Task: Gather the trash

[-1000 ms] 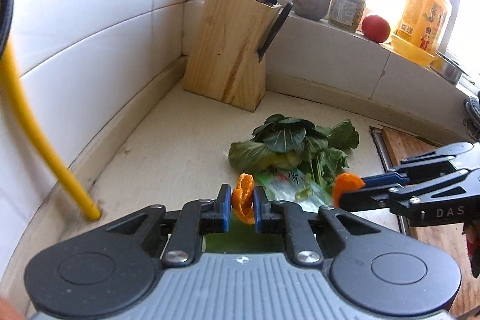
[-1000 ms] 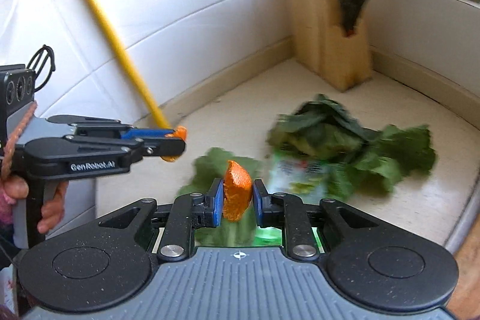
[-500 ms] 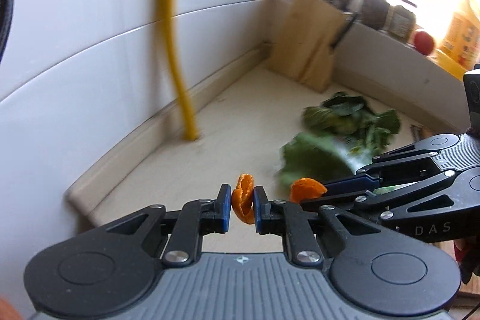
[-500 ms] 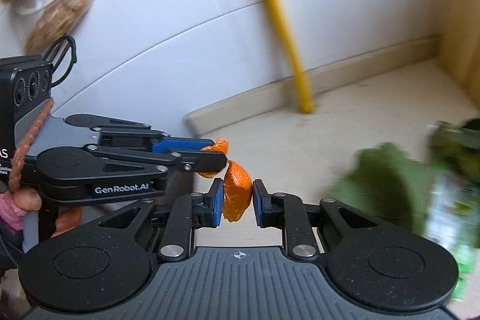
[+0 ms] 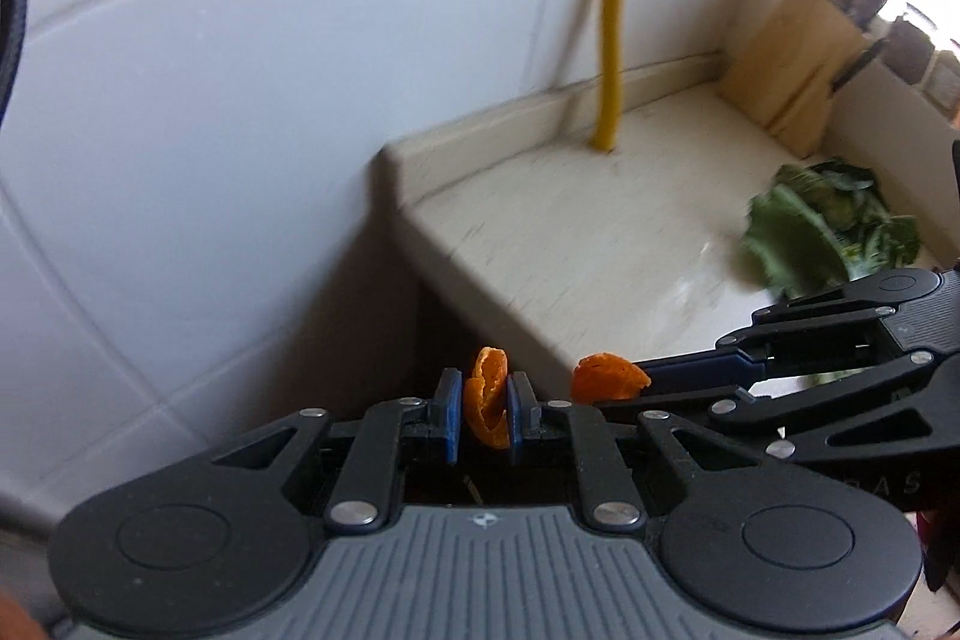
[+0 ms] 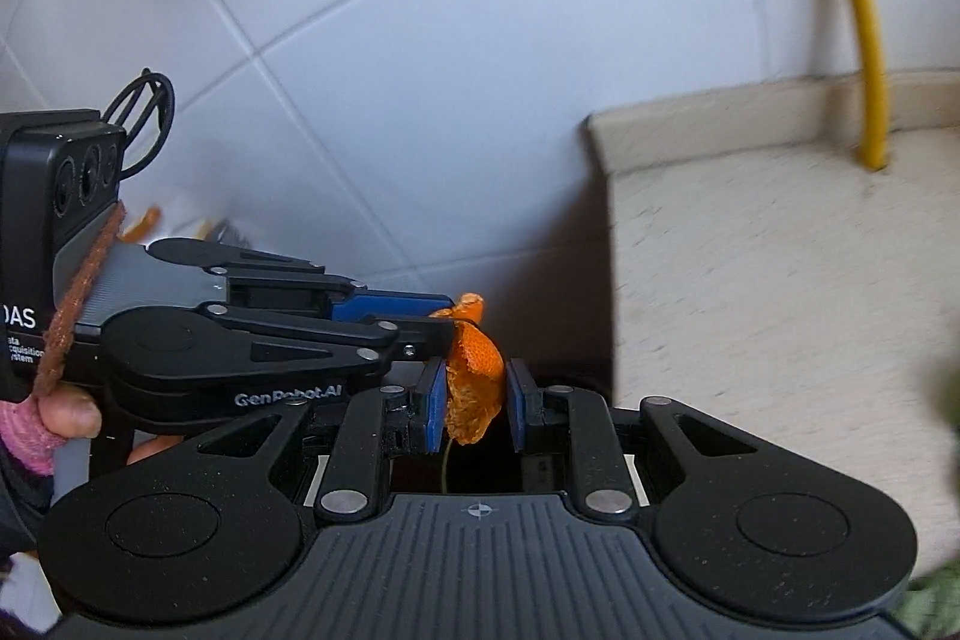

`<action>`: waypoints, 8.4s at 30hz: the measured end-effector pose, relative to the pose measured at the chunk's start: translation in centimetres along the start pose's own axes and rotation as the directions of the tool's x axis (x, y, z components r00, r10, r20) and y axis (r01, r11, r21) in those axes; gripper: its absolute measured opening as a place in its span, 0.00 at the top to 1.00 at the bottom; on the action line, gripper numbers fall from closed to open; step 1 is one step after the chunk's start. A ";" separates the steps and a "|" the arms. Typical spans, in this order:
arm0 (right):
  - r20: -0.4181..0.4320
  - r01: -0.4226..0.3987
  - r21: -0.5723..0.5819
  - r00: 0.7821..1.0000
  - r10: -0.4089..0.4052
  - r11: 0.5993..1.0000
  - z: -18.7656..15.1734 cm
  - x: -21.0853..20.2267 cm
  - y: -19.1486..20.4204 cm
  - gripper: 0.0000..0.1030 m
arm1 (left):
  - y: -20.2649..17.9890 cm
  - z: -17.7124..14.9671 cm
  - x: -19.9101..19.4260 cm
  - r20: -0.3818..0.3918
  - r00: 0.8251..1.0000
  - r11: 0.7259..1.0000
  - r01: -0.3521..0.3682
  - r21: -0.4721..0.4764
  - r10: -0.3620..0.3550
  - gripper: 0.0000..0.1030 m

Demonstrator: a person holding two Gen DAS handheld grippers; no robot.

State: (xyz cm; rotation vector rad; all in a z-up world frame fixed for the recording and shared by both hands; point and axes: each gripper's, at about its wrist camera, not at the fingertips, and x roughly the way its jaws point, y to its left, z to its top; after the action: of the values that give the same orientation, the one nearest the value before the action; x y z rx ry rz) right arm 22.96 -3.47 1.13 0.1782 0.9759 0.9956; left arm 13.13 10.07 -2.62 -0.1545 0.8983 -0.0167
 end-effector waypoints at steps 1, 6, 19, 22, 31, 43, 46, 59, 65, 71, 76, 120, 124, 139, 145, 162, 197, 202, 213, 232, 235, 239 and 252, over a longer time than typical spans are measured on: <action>-0.013 -0.005 -0.003 1.000 0.005 1.000 -0.1 0.6 0.1 0.73 | 0.3 -0.5 0.3 -0.010 1.000 1.000 -0.009 -0.010 0.009 0.86; -0.065 -0.031 -0.014 0.997 0.030 0.999 -0.6 3.2 0.3 0.73 | 1.3 -2.3 1.6 -0.047 0.998 0.996 -0.048 -0.071 0.045 0.86; -0.146 -0.009 0.023 0.989 0.013 1.000 -1.2 7.0 -0.3 0.73 | 3.8 -4.6 4.0 -0.123 0.988 0.985 -0.113 -0.127 0.097 0.86; -0.153 0.014 0.035 0.988 -0.008 0.999 -1.1 7.4 -0.4 0.72 | 4.5 -4.4 4.6 -0.134 0.988 0.987 -0.093 -0.134 0.075 0.86; -0.198 0.063 0.054 0.979 -0.051 0.997 -1.1 9.3 -0.2 0.63 | 6.4 -4.7 6.5 -0.177 0.982 0.988 -0.084 -0.133 0.060 0.85; -0.196 0.110 0.069 0.976 -0.095 0.992 -1.2 8.7 0.6 0.49 | 7.4 -5.1 6.8 -0.205 0.978 0.984 -0.083 -0.156 0.050 0.68; -0.176 0.120 0.074 0.979 -0.105 0.990 -1.2 7.8 0.7 0.47 | 7.6 -4.9 6.5 -0.194 0.980 0.984 -0.079 -0.159 0.048 0.63; -0.033 0.177 0.078 0.984 -0.175 0.981 0.0 1.8 0.9 0.25 | 4.8 -1.8 2.7 -0.103 0.994 0.997 -0.046 -0.058 0.040 0.57; 0.046 0.219 0.147 0.973 -0.228 0.964 -0.3 -2.5 -1.5 0.18 | 1.4 0.9 2.2 -0.055 0.998 0.999 0.005 0.038 -0.003 0.51; 0.098 0.286 0.231 0.944 -0.315 0.930 -2.2 -7.0 -3.7 0.16 | -3.7 2.9 3.4 -0.054 0.995 0.984 0.091 0.152 -0.084 0.50; 0.118 0.342 0.314 0.912 -0.393 0.886 -4.0 -11.3 -6.8 0.14 | -8.7 4.1 4.4 -0.065 0.987 0.955 0.158 0.253 -0.146 0.43; 0.106 0.640 0.326 0.707 -0.699 0.696 -7.7 -21.5 -23.0 0.00 | -24.8 8.9 10.7 -0.139 0.924 0.896 0.380 0.229 -0.356 0.38; 0.088 0.638 0.353 0.705 -0.703 0.684 -7.7 -21.6 -24.2 0.00 | -25.8 11.0 10.7 -0.083 0.922 0.875 0.386 0.291 -0.379 0.36; 0.076 0.489 0.539 0.782 -0.618 0.685 -9.8 -21.8 -27.6 0.00 | -34.2 14.9 18.2 -0.158 0.900 0.700 0.418 0.578 -0.407 0.33; 0.006 0.607 0.469 0.724 -0.690 0.641 -9.6 -21.3 -27.9 0.00 | -33.4 15.2 20.1 -0.184 0.916 0.722 0.395 0.568 -0.357 0.31; 0.084 0.533 0.275 0.816 -0.572 0.800 -7.1 -17.2 -21.6 0.00 | -27.2 17.6 18.5 -0.143 0.919 0.847 0.395 0.356 -0.368 0.54; 0.158 0.154 0.533 0.948 -0.277 0.832 -9.6 -18.5 -24.0 0.13 | -24.1 17.9 18.9 -0.123 0.937 0.853 0.348 0.389 -0.326 0.32; 0.196 0.178 0.553 0.922 -0.335 0.814 -9.8 -20.4 -24.4 0.10 | -23.5 18.2 20.2 -0.148 0.926 0.870 0.376 0.319 -0.347 0.56; 0.217 0.170 0.574 0.912 -0.349 0.801 -8.7 -20.1 -25.9 0.09 | -16.5 16.8 15.7 -0.138 0.884 0.880 0.462 0.108 -0.447 0.58; 0.221 0.097 0.623 0.930 -0.294 0.776 -7.5 -17.4 -25.5 0.04 | -18.6 14.8 16.6 -0.160 0.914 0.880 0.402 0.253 -0.372 0.43; 0.197 0.150 0.613 0.922 -0.334 0.776 -7.8 -17.9 -25.3 0.04 | -18.8 15.0 17.1 -0.151 0.918 0.889 0.394 0.234 -0.367 0.49; 0.175 0.173 0.603 0.924 -0.340 0.779 -8.8 -18.6 -25.2 0.04 | -17.6 15.5 17.1 -0.156 0.902 0.889 0.427 0.169 -0.403 0.55; 0.163 0.229 0.559 0.912 -0.376 0.797 -10.4 -19.2 -23.0 0.03 | -13.6 16.5 14.4 -0.088 0.873 0.873 0.485 0.043 -0.481 0.57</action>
State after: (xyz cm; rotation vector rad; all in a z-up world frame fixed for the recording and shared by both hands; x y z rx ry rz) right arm 26.05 -34.36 -5.53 0.5852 0.9720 0.3659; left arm 35.64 -2.45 -1.82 -0.3187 0.9129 -0.5232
